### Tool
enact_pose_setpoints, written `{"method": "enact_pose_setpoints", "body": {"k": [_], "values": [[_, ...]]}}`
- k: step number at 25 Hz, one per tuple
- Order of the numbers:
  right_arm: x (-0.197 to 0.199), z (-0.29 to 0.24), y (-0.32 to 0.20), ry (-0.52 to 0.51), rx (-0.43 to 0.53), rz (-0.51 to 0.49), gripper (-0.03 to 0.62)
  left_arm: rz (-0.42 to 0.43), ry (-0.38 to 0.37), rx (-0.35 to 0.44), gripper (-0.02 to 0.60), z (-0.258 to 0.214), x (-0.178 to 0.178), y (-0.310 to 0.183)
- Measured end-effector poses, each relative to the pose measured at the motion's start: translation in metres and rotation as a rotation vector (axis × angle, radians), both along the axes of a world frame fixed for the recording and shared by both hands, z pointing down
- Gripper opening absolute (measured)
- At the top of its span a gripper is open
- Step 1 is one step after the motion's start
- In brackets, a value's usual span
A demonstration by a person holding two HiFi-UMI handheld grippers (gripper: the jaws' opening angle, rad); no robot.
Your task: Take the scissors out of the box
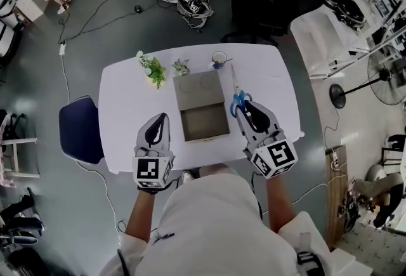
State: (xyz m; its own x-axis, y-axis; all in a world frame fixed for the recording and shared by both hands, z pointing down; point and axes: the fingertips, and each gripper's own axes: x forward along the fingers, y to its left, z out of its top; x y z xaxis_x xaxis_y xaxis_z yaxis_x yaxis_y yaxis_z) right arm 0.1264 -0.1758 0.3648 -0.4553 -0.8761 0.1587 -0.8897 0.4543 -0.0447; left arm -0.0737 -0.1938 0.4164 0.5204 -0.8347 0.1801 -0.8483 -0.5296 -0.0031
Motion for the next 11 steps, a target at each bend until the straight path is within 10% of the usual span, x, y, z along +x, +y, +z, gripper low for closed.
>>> {"method": "enact_pose_setpoints", "body": {"k": [11], "values": [[0.0, 0.011, -0.011, 0.015, -0.015, -0.002, 0.087, -0.001, 0.023, 0.028, 0.0, 0.001, 0.005, -0.015]]}}
